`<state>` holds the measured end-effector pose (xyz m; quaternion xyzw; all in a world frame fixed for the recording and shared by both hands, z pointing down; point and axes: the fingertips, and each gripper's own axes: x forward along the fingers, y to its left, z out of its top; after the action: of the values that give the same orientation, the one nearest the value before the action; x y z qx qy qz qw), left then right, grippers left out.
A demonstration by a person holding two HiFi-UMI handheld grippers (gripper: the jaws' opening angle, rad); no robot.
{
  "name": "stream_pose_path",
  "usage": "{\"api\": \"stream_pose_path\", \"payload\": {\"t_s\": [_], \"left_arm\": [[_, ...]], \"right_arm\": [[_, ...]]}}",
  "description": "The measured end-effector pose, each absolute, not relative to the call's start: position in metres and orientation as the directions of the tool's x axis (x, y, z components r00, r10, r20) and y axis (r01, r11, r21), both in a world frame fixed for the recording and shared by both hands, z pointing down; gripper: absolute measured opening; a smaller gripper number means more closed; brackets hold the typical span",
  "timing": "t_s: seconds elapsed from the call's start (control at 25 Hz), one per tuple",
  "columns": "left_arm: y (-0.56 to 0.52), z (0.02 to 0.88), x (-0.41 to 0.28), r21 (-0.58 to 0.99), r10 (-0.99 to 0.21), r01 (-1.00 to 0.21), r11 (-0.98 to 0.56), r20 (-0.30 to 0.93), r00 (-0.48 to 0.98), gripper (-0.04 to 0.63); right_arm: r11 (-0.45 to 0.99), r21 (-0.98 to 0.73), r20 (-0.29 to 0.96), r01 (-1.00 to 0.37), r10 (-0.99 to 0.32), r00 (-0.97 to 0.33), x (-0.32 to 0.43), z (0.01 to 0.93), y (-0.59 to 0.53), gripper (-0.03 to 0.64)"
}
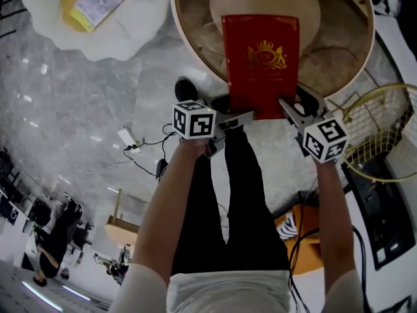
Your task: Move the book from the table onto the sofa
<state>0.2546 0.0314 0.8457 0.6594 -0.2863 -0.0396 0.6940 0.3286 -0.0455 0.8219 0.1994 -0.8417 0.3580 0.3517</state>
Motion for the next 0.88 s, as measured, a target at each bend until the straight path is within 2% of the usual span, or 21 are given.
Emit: {"api": "stream_pose_path", "payload": {"t_s": [0.16,0.28,0.36,0.64,0.88], "left_arm": [[0.029,0.85,0.255,0.945,-0.43,-0.298,0.132,0.326,0.842,0.413],[0.036,0.856,0.251,0.942,-0.416,-0.306,0.139,0.336,0.845,0.406],[0.042,0.856,0.247,0.945,-0.415,-0.295,0.14,0.327,0.849,0.368],[0.053,0.836,0.234,0.975,-0.459,-0.156,0.157,0.212,0.863,0.322],[0.061,0.817,0.222,0.977,-0.501,-0.152,0.147,0.206,0.841,0.318]], "right_arm": [[0.737,-0.472,0.731,-0.484,0.02,-0.682,0.309,0.821,-0.024,0.255],[0.732,-0.512,0.712,-0.45,0.068,-0.699,0.301,0.82,-0.014,0.255],[0.709,-0.543,0.697,-0.45,0.083,-0.712,0.296,0.82,-0.009,0.253],[0.631,-0.62,0.645,-0.467,0.072,-0.761,0.285,0.807,-0.007,0.255],[0.599,-0.645,0.617,-0.475,0.041,-0.786,0.283,0.784,-0.008,0.255]]}}
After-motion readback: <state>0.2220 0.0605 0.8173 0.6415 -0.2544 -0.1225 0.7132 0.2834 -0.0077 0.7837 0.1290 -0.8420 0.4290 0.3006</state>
